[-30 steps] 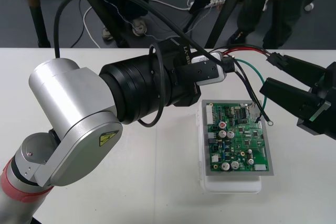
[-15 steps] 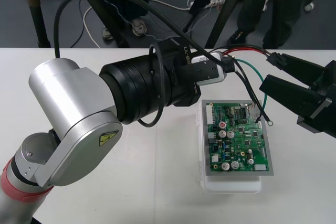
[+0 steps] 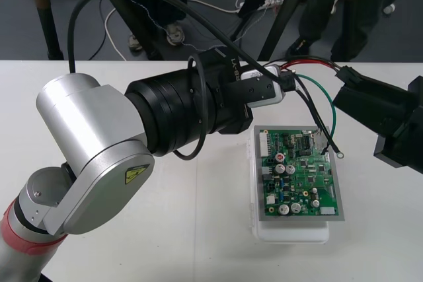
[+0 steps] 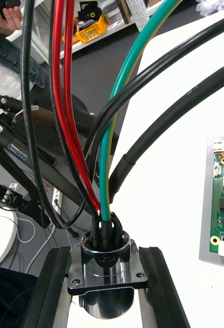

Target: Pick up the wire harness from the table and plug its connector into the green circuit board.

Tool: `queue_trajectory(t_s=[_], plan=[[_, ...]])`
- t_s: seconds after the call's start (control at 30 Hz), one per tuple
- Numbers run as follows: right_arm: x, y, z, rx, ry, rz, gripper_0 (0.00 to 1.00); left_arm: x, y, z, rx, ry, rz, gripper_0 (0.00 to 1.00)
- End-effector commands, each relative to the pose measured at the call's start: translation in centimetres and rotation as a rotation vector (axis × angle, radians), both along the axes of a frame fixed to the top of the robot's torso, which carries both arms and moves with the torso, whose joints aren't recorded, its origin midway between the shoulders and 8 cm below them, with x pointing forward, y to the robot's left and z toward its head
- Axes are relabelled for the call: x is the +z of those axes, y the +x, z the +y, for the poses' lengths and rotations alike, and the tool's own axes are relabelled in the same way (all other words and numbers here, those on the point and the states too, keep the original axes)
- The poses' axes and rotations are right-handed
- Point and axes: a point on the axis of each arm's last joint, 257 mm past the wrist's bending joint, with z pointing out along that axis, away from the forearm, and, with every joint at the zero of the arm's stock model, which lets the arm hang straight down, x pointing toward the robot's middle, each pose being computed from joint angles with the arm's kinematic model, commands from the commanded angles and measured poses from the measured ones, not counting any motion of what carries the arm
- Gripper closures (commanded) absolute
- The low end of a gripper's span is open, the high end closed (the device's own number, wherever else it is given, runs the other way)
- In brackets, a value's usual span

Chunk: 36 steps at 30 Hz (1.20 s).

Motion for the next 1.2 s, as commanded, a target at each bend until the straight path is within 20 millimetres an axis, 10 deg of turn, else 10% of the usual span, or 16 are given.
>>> queue_trajectory(t_s=[0.03,0.8,0.87,0.93,1.2], plan=[[0.63,-0.56,0.75,0.013,0.031,0.005,1.00,3.54,-0.57,-1.56,-0.044,-0.046,-0.107,1.00],[0.86,-0.53,0.65,0.010,0.029,-0.003,1.00,3.17,-0.81,-1.75,-0.045,-0.058,-0.091,0.99],[0.84,-0.52,0.64,0.010,0.028,-0.004,1.00,3.22,-0.81,-1.78,-0.045,-0.060,-0.090,0.71],[0.83,-0.55,0.67,0.011,0.027,-0.004,1.00,3.25,-0.86,-1.83,-0.046,-0.064,-0.087,0.00],[0.89,-0.50,0.66,0.011,0.027,-0.006,1.00,3.18,-0.97,-1.88,-0.049,-0.071,-0.074,0.00]])
